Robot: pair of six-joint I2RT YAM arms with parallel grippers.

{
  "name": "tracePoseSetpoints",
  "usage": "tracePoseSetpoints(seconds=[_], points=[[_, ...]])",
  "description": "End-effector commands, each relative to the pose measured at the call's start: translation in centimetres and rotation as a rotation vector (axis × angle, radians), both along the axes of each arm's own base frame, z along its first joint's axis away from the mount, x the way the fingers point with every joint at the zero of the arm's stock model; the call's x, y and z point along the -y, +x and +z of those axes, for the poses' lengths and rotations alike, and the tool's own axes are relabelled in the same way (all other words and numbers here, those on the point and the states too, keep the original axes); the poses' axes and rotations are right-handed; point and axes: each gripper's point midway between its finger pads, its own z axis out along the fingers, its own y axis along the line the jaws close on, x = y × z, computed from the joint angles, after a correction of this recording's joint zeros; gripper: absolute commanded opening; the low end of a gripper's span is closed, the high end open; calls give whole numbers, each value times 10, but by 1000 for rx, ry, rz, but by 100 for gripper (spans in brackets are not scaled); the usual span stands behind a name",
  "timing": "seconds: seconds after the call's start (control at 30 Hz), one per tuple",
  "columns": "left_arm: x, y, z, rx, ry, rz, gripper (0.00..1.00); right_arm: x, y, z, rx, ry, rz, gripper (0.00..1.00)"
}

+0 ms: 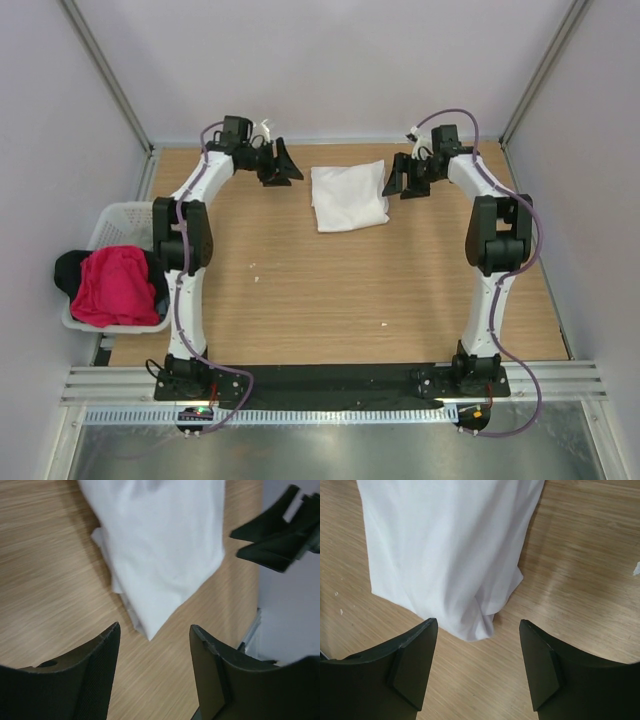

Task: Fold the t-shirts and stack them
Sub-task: Fold the tshirt

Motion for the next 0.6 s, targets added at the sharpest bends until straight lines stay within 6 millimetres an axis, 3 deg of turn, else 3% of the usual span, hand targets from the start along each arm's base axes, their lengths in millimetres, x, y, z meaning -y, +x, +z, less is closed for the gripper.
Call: tracePoseSetpoints(seconds=[0.0, 0.23, 0.27, 0.43, 0.47, 0.57], points=[[56, -18, 36, 28, -267, -216, 59, 4, 22, 7, 63, -8, -5, 73], [96, -28, 35, -19, -422, -324, 59, 0, 59, -4, 71, 67, -26, 74], [101, -25, 37, -18, -444, -330, 59, 1, 62, -14, 48, 90, -37, 74], [110, -21, 2, -75, -453, -339, 60, -9, 72, -26, 12, 189, -39, 75], [110, -23, -4, -90, -452, -339, 60, 3, 76, -26, 16, 213, -58, 75], [113, -27, -25, -129, -437, -337, 60, -3, 72, -33, -33, 311, -48, 75]])
